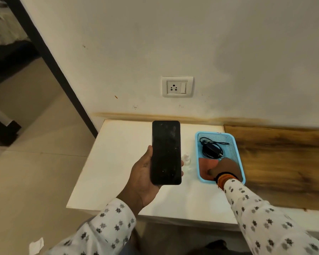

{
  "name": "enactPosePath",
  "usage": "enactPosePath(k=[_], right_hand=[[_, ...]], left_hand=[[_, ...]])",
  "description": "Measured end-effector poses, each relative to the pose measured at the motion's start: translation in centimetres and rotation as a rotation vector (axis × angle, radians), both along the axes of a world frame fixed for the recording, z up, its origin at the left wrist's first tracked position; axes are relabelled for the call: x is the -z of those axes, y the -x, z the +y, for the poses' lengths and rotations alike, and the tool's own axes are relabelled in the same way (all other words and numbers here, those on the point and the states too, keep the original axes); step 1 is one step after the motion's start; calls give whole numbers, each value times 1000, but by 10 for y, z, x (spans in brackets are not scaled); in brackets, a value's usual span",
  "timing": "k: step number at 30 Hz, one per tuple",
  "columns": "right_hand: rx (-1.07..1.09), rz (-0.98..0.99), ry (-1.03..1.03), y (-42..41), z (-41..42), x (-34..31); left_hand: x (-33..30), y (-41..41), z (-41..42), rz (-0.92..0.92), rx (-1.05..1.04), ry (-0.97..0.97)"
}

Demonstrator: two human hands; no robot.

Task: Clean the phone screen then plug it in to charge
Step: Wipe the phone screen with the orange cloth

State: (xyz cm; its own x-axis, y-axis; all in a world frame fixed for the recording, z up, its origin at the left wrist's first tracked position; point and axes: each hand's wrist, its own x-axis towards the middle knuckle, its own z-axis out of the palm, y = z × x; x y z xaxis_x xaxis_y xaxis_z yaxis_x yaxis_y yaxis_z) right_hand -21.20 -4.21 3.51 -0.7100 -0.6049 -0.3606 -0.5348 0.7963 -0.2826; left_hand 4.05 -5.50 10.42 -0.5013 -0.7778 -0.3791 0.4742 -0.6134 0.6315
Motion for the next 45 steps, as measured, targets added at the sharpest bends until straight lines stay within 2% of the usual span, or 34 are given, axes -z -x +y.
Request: enactPosePath(k=[3,9,10,12,15,17,20,23,26,29,31,34,37,40,45], right_hand=[[-48,7,91,-3,2,-5],[-4,-143,602,-17,32,-44],[47,-234,692,-20,40,-54],[183,-543,874,-26,56,-75],[269,-924,971,-35,77,-103],[270,-1061,998,-40,88,-117],[266,-1116,998,-48,99,-131],[186,-912,1000,-55,105,-139],[12,-349,1098,-68,105,-154],[-331,238,1162,-82,100,-159],[-506,447,1110,-96,94,-155],[-740,525,1008,-119,88,-146],[-834,562,870,-132,89,-132],[-821,596,803,-128,90,-120],[-690,596,814,-123,68,-133]], left_hand=[[0,1,1,25,21,-2],[-9,6,5,108,53,-14],[-11,8,7,121,64,-8],[-17,11,11,144,94,2],[-22,11,18,182,133,2],[-25,10,22,214,143,-6],[-30,8,28,251,175,-3],[-32,6,32,265,217,13],[-34,4,35,286,257,29],[-33,6,37,301,277,15],[-32,8,38,265,243,-13],[-32,10,36,149,196,-33],[-30,6,34,99,163,-22],[-26,2,34,99,161,-12],[-23,5,44,108,180,-31]])
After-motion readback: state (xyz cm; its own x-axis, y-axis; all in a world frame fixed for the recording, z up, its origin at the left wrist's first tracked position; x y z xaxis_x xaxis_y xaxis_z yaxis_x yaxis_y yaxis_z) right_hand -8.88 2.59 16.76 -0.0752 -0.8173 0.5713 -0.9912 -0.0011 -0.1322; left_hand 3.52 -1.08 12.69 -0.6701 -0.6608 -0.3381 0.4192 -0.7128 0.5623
